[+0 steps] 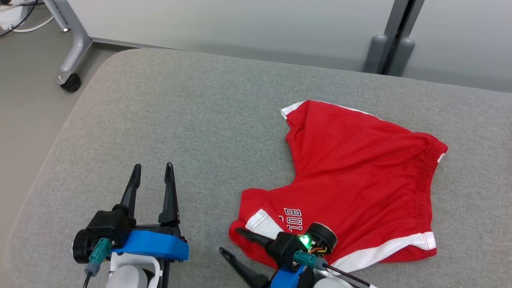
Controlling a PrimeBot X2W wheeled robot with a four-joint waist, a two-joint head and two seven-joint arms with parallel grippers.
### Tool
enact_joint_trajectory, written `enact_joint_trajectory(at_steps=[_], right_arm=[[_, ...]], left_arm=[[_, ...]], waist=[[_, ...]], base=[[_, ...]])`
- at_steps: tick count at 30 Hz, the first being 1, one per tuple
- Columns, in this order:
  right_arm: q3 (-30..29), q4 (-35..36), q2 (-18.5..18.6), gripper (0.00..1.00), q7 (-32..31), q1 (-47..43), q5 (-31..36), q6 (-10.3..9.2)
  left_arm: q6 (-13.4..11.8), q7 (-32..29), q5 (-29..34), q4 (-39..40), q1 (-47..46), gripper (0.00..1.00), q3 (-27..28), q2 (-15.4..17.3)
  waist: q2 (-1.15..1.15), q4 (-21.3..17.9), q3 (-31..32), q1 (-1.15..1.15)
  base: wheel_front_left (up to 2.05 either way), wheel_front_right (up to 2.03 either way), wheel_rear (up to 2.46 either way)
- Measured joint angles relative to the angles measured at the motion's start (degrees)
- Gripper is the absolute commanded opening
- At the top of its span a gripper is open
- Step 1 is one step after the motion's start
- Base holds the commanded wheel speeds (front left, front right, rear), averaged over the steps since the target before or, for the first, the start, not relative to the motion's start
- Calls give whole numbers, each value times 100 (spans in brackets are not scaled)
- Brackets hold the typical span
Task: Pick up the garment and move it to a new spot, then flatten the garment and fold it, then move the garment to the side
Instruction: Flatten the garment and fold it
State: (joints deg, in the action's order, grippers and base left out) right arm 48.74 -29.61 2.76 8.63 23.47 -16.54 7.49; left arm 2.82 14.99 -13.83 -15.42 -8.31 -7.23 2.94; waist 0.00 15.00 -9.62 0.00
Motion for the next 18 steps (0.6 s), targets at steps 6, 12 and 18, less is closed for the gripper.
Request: enact_joint_trajectory(at_steps=[6, 12, 18], right_arm=[[-190, -65, 4, 100, 366, 81, -70, 0], [-1371, 177, 2, 100, 579, 81, 334, 0], [-3074, 780, 16, 100, 628, -424, 966, 0]], left_arm=[[-46, 1, -9, 18, 34, 100, 79, -1], [-25, 0, 87, 37, 127, 100, 171, 0], [2, 1, 183, 49, 211, 100, 334, -2]], waist=[[0, -185, 40, 0], [0, -493, 151, 0], [0, -906, 255, 0]], base=[[0, 0, 0], [0, 0, 0], [0, 0, 0]])
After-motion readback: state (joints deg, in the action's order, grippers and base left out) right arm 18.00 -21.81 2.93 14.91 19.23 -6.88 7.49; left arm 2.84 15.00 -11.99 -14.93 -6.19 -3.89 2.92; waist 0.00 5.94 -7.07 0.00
